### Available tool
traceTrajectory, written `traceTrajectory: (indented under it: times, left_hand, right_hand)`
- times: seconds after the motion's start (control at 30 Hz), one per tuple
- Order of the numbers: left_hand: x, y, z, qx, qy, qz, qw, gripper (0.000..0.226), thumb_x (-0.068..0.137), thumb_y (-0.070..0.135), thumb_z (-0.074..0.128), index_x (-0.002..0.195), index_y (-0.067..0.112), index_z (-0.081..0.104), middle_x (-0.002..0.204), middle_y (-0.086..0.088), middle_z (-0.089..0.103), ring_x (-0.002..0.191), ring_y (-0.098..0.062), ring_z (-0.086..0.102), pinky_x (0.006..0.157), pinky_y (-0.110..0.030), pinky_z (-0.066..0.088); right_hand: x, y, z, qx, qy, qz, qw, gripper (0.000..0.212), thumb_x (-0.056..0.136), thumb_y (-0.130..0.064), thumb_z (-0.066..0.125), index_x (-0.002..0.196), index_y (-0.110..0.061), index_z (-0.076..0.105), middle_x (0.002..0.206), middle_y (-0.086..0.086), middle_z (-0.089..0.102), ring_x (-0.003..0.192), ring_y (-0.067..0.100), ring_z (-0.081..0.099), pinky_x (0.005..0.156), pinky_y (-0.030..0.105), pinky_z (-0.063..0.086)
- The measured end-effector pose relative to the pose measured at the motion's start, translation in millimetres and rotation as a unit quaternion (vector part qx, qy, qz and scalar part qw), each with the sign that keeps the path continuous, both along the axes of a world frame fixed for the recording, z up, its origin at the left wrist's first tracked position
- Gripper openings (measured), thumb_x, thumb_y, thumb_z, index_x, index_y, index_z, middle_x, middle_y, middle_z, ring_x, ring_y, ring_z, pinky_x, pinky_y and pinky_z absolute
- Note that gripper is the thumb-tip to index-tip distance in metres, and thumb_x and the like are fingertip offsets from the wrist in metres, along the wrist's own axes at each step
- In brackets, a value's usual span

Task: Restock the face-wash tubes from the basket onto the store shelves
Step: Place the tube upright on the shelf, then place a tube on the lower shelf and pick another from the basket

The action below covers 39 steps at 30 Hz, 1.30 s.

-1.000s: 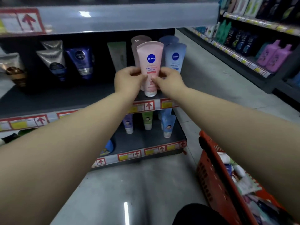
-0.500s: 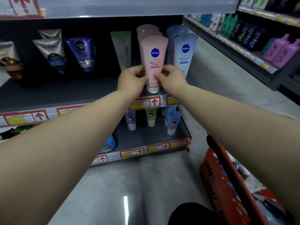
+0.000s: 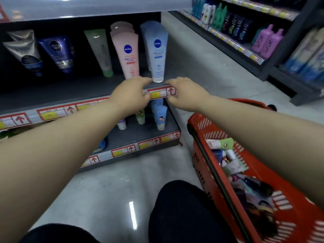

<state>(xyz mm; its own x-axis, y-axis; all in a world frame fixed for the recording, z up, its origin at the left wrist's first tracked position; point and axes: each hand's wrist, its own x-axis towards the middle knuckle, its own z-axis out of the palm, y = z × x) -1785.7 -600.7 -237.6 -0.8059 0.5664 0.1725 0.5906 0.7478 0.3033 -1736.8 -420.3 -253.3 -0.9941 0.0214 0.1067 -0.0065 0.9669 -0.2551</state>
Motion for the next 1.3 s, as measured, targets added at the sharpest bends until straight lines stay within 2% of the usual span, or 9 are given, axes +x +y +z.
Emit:
traceTrajectory:
  times: [0.23, 0.37, 0.57, 0.73, 0.93, 1.03, 1.1, 1.2, 1.3]
  left_hand:
    - [58.5, 102.1, -6.2, -0.066, 0.014, -0.126, 0.990, 0.053, 0.083, 0.021, 0.051, 0.135, 0.016, 0.046, 0.134, -0.013, 0.052, 0.123, -0.031, 0.049, 0.100, -0.040, 0.042]
    - [83.4, 155.1, -19.9, -0.075, 0.027, -0.165, 0.983, 0.047, 0.081, 0.025, 0.052, 0.128, 0.017, 0.051, 0.128, -0.011, 0.056, 0.119, -0.031, 0.053, 0.099, -0.040, 0.042]
    - [119.8, 223.8, -58.7, -0.129, 0.013, -0.225, 0.966, 0.056, 0.083, 0.027, 0.052, 0.137, 0.016, 0.043, 0.137, -0.012, 0.050, 0.126, -0.031, 0.048, 0.104, -0.044, 0.039]
    - [147.3, 256.1, -117.3, -0.202, -0.048, -0.255, 0.944, 0.061, 0.086, 0.031, 0.053, 0.142, 0.015, 0.035, 0.142, -0.011, 0.042, 0.129, -0.032, 0.042, 0.106, -0.043, 0.034]
    - [155.2, 269.7, -180.4, -0.266, -0.142, -0.257, 0.918, 0.043, 0.087, 0.031, 0.057, 0.126, 0.014, 0.047, 0.128, -0.012, 0.051, 0.110, -0.032, 0.053, 0.087, -0.041, 0.046]
    - [157.2, 275.4, -196.0, -0.343, -0.214, -0.244, 0.882, 0.054, 0.088, 0.020, 0.054, 0.140, 0.015, 0.037, 0.131, -0.014, 0.051, 0.111, -0.033, 0.055, 0.096, -0.048, 0.046]
    - [158.6, 280.9, -203.4, -0.373, -0.261, -0.235, 0.859, 0.056, 0.090, 0.013, 0.051, 0.143, 0.010, 0.033, 0.126, -0.016, 0.054, 0.102, -0.030, 0.058, 0.089, -0.042, 0.049]
    - [159.7, 289.8, -210.7, -0.376, -0.295, -0.226, 0.849, 0.055, 0.092, 0.007, 0.049, 0.144, 0.007, 0.031, 0.134, -0.017, 0.048, 0.112, -0.031, 0.054, 0.090, -0.038, 0.048]
    - [165.4, 287.8, -213.0, -0.352, -0.321, -0.225, 0.850, 0.041, 0.096, 0.011, 0.045, 0.136, 0.004, 0.044, 0.135, -0.016, 0.051, 0.120, -0.030, 0.052, 0.086, -0.030, 0.042]
  right_hand:
    - [67.6, 60.8, -2.3, 0.051, -0.016, -0.031, 0.998, 0.063, 0.078, -0.041, 0.046, 0.133, -0.010, 0.047, 0.124, 0.017, 0.054, 0.119, 0.035, 0.047, 0.098, 0.046, 0.043]
    - [108.2, 104.1, -13.1, 0.059, -0.036, -0.075, 0.995, 0.056, 0.081, -0.036, 0.051, 0.130, -0.009, 0.048, 0.120, 0.019, 0.057, 0.115, 0.036, 0.050, 0.098, 0.042, 0.043]
    - [175.9, 160.2, -51.3, 0.048, -0.075, -0.162, 0.983, 0.061, 0.086, -0.035, 0.054, 0.140, -0.011, 0.040, 0.135, 0.015, 0.048, 0.125, 0.033, 0.043, 0.100, 0.042, 0.042]
    - [226.6, 185.5, -110.6, 0.003, -0.141, -0.221, 0.965, 0.064, 0.087, -0.039, 0.053, 0.143, -0.014, 0.035, 0.141, 0.013, 0.043, 0.130, 0.032, 0.039, 0.103, 0.044, 0.041]
    - [253.3, 186.8, -178.2, -0.065, -0.204, -0.257, 0.942, 0.059, 0.087, -0.037, 0.056, 0.137, -0.010, 0.041, 0.130, 0.016, 0.049, 0.121, 0.033, 0.046, 0.099, 0.042, 0.043]
    - [249.4, 179.5, -200.4, -0.148, -0.219, -0.291, 0.920, 0.043, 0.089, -0.032, 0.056, 0.126, -0.012, 0.050, 0.122, 0.013, 0.057, 0.109, 0.031, 0.054, 0.089, 0.037, 0.047]
    - [242.4, 174.3, -213.1, -0.176, -0.234, -0.305, 0.906, 0.035, 0.092, -0.027, 0.053, 0.122, -0.011, 0.053, 0.119, 0.014, 0.060, 0.103, 0.030, 0.057, 0.084, 0.035, 0.048]
    - [228.9, 165.3, -232.0, -0.220, -0.257, -0.337, 0.879, 0.042, 0.096, -0.024, 0.045, 0.133, -0.006, 0.044, 0.126, 0.018, 0.055, 0.106, 0.031, 0.056, 0.084, 0.034, 0.049]
    - [215.6, 158.1, -247.9, -0.371, -0.244, -0.413, 0.795, 0.038, 0.096, -0.016, 0.045, 0.131, -0.002, 0.042, 0.116, 0.016, 0.056, 0.079, 0.021, 0.053, 0.056, 0.025, 0.041]
